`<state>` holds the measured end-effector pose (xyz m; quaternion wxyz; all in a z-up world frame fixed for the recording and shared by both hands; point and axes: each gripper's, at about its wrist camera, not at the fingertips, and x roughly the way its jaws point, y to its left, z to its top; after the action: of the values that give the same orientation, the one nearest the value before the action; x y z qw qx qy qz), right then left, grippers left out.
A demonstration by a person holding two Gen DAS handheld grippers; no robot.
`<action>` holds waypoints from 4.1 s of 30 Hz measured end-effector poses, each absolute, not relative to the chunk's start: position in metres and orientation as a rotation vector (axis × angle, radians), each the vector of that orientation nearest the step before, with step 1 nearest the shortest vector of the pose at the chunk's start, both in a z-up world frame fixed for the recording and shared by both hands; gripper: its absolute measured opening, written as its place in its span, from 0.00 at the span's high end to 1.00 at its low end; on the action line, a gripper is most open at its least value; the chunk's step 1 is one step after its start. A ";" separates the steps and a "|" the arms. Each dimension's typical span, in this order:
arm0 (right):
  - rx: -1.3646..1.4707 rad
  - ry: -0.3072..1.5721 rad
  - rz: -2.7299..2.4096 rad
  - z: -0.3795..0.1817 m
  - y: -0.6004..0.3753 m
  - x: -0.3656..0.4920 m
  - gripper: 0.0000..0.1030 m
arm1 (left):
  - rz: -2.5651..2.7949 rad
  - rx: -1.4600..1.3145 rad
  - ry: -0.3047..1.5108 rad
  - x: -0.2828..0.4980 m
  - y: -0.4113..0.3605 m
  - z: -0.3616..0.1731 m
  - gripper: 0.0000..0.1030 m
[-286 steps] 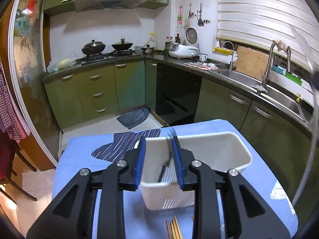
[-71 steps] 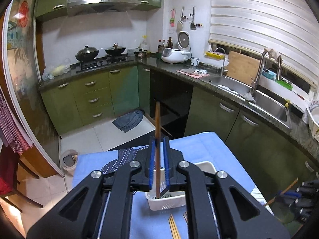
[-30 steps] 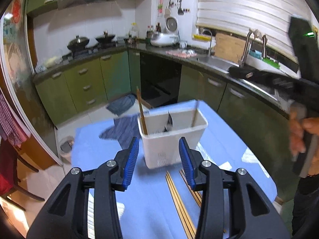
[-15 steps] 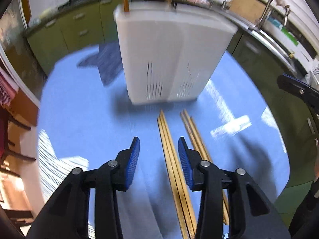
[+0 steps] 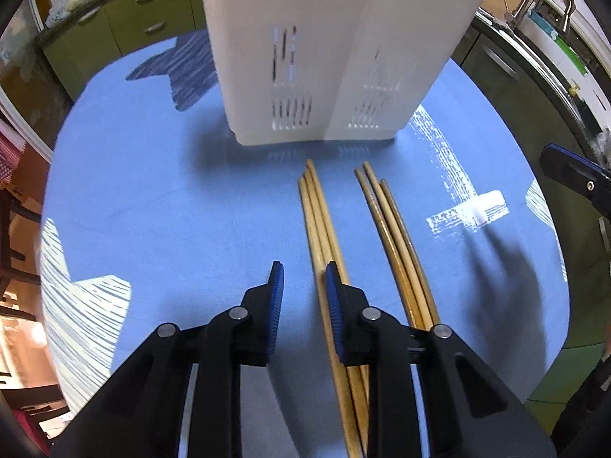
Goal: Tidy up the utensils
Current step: 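Grasp another wooden chopstick with the left gripper while the right gripper moves toward the chopsticks, then grasp a wooden chopstick with the right gripper while the left gripper lifts its chopstick, then carry both held chopsticks up toward the white caddy with both grippers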
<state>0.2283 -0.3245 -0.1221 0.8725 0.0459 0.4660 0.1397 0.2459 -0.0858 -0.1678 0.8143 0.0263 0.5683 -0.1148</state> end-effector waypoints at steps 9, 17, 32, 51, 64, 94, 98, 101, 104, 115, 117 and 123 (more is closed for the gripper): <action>0.108 0.979 0.297 -0.122 -0.328 0.229 0.80 | -0.235 0.082 1.222 0.247 -0.086 -0.170 0.80; 0.111 0.990 0.304 -0.127 -0.327 0.231 0.80 | -0.232 0.091 1.227 0.254 -0.095 -0.170 0.80; 0.004 1.095 0.364 -0.154 -0.286 0.232 0.80 | -0.212 0.089 1.198 0.245 -0.093 -0.166 0.94; -0.088 1.276 0.383 -0.198 -0.231 0.250 0.85 | -0.254 0.049 1.050 0.222 -0.064 -0.116 0.94; -0.159 1.269 0.322 -0.202 -0.206 0.260 0.93 | -0.268 0.030 1.028 0.218 -0.055 -0.111 0.94; 0.013 0.904 0.402 -0.065 -0.285 0.162 0.94 | -0.312 0.041 0.870 0.171 -0.051 -0.046 0.94; 0.026 0.888 0.403 -0.066 -0.288 0.161 0.94 | -0.319 0.048 0.859 0.168 -0.053 -0.042 0.94; 0.031 0.869 0.402 -0.061 -0.290 0.159 0.94 | -0.323 0.050 0.846 0.165 -0.054 -0.036 0.94; 0.031 0.853 0.404 -0.055 -0.291 0.158 0.94 | -0.324 0.052 0.835 0.164 -0.056 -0.033 0.94; 0.028 0.831 0.410 -0.045 -0.289 0.163 0.94 | -0.334 0.051 0.830 0.169 -0.058 -0.032 0.94; 0.027 0.826 0.410 -0.043 -0.289 0.164 0.94 | -0.336 0.052 0.823 0.170 -0.059 -0.029 0.94; 0.023 0.815 0.412 -0.037 -0.287 0.167 0.94 | -0.344 0.058 0.801 0.172 -0.062 -0.019 0.94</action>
<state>0.1667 -0.2875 -0.0374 0.8974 0.0109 0.3935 0.1991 0.1716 -0.0622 -0.0194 0.9061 0.0279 0.3878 -0.1666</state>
